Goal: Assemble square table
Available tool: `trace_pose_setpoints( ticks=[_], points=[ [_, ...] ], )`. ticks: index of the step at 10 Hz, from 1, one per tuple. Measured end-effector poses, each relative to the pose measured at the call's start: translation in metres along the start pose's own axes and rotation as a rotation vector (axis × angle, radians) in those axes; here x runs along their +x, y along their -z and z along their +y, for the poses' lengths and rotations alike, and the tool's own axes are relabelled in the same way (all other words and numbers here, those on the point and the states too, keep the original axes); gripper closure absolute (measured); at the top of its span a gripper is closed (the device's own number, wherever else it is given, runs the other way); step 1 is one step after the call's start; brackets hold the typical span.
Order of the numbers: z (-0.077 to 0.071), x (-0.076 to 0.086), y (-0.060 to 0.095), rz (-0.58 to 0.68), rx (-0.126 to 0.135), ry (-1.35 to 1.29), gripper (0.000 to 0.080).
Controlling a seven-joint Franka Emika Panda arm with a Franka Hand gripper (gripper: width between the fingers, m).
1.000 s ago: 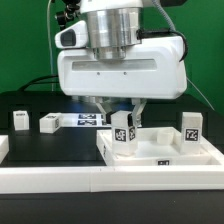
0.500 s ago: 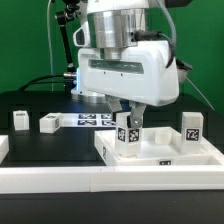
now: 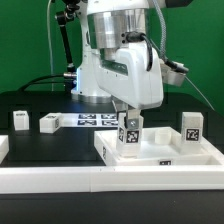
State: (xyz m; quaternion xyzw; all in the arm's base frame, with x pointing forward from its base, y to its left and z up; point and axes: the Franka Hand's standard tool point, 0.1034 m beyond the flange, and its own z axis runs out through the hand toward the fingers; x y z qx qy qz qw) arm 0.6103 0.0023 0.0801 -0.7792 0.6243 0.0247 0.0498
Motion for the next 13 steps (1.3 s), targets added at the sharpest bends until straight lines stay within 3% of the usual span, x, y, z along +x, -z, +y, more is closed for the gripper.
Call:
trace_pose_setpoints(
  ticks=[1,2,3,6,13],
  points=[
    [-0.0001,-0.0008,-0.0003,0.0,0.0,0.016,0.0509],
    [-0.0003,-0.0042,-0.0016,0.002,-0.004,0.097,0.0308],
    [-0.0017,-0.0092,-0.0018,-0.001,-0.007,0.12,0.0202],
    [-0.002,-0.0078,-0.0016,-0.001,-0.004,0.379,0.0151],
    [-0.0091,-0.0092,0.0007,0.051,-0.003,1.031,0.015]
  ],
)
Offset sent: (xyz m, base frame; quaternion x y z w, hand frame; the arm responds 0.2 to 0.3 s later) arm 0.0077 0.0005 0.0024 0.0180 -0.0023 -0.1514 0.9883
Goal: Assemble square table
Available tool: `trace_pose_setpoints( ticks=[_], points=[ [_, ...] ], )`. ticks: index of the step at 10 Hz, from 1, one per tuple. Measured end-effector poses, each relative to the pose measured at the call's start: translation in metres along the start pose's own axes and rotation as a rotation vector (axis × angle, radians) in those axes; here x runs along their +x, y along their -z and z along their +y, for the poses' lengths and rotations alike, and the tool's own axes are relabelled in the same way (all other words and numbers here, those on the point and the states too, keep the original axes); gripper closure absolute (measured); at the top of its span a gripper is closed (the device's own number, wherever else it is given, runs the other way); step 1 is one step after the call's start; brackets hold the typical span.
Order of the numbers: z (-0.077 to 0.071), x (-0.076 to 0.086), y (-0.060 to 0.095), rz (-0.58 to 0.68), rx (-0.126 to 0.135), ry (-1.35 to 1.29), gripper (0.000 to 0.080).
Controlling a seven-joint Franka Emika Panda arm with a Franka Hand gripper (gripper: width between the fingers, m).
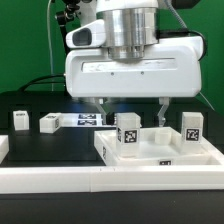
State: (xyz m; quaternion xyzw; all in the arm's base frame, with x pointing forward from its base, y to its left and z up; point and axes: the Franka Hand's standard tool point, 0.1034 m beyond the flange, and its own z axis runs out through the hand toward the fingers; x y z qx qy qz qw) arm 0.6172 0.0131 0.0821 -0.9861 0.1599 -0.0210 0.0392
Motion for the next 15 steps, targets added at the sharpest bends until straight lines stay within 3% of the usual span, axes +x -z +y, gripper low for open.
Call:
trace_pose_setpoints(
  ticks=[7,10,12,15],
  points=[
    [0.009,0.005,-0.001,0.007,-0.019,0.499,0.015],
    [0.009,0.005,-0.001,0.007,-0.019,0.498,0.0512],
    [0.009,0.005,-0.001,0.007,-0.017,0.462,0.0511],
    [0.012,0.005,-0.002,0.014,-0.015,0.115,0.0511]
  ],
)
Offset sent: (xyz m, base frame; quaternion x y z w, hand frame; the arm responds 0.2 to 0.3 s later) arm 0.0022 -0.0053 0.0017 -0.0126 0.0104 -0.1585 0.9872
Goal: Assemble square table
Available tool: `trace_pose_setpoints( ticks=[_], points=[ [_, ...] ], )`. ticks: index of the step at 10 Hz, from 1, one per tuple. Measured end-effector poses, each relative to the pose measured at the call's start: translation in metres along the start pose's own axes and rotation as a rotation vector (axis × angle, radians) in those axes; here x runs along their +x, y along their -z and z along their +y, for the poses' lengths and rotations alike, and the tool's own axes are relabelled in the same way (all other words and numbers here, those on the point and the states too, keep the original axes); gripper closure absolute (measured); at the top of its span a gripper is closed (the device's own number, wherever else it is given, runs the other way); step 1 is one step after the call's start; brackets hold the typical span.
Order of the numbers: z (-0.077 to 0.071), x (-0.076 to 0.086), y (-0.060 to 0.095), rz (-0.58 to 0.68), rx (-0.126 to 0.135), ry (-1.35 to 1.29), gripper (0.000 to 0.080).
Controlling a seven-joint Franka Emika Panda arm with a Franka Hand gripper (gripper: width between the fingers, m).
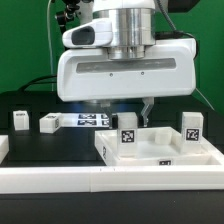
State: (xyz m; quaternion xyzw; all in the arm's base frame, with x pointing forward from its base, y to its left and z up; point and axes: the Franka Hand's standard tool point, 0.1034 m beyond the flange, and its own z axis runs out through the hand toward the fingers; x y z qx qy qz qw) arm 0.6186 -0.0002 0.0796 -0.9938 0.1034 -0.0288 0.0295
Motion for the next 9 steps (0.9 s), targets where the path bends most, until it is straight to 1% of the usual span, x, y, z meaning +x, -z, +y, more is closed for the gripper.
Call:
trace_pose_setpoints(
  ticks=[2,5,6,9],
  points=[
    [0.0026,0.0004,-0.0004,0.012,0.008,-0.196,0.0509],
    [0.004,-0.0003,-0.0009,0.031,0.004,-0.466,0.0509],
    [0.0047,-0.0001,-0.0011,0.033,0.011,-0.548,0.0509],
    [0.0068,0.0004,-0.0013,0.035,0.015,-0.768,0.0509]
  ],
)
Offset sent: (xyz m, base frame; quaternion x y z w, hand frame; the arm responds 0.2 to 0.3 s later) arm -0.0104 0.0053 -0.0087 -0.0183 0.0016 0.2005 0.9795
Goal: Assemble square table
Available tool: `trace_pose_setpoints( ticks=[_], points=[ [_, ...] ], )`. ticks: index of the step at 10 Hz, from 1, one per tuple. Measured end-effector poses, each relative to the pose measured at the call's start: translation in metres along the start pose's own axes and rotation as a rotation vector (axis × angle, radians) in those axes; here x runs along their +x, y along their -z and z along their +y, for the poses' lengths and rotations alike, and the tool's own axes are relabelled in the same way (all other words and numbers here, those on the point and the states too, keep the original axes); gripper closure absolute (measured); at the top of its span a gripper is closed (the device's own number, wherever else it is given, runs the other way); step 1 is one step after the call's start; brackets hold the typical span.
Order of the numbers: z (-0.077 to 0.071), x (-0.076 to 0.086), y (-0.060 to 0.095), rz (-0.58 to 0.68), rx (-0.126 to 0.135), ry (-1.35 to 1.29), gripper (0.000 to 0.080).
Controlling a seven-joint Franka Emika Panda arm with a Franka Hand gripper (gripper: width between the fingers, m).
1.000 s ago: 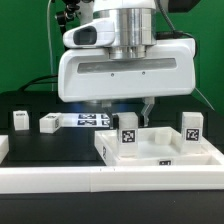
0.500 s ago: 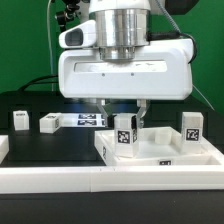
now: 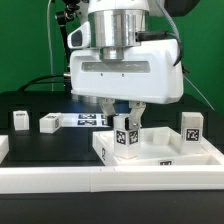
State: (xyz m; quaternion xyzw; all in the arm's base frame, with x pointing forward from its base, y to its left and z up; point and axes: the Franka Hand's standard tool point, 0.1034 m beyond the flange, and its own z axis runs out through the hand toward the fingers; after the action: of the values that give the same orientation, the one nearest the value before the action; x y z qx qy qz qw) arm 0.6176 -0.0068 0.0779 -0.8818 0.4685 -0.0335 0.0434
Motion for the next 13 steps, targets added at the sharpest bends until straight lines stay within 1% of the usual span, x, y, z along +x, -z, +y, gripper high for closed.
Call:
trace_pose_setpoints(
  ticks=[1,2,3,4,6,8,9,10,11,12,13],
  points=[
    [-0.0006,0.0009,0.0,0.004,0.011,-0.106,0.0509],
    [-0.0006,0.0012,-0.0001,0.007,0.013,-0.172,0.0509],
    [-0.0005,0.0012,-0.0001,0.007,0.012,-0.205,0.0509],
    [-0.001,0.0003,-0.0002,0.001,0.017,-0.312,0.0509],
    [-0.0001,0.0002,-0.0005,-0.007,0.017,-0.424,0.0509],
    [0.0006,0.0003,-0.0007,-0.013,0.02,-0.486,0.0509],
    [0.0003,-0.0002,-0.0011,-0.013,0.02,-0.465,0.0375],
    [-0.0001,-0.0009,-0.0013,-0.013,0.019,-0.436,0.0375],
    [-0.0016,-0.0027,-0.0015,-0.015,0.018,-0.401,0.0242],
    [-0.0017,-0.0036,-0.0023,-0.015,0.017,-0.337,0.0179],
    [-0.0021,-0.0036,-0.0023,-0.011,0.021,-0.248,0.0179]
  ],
)
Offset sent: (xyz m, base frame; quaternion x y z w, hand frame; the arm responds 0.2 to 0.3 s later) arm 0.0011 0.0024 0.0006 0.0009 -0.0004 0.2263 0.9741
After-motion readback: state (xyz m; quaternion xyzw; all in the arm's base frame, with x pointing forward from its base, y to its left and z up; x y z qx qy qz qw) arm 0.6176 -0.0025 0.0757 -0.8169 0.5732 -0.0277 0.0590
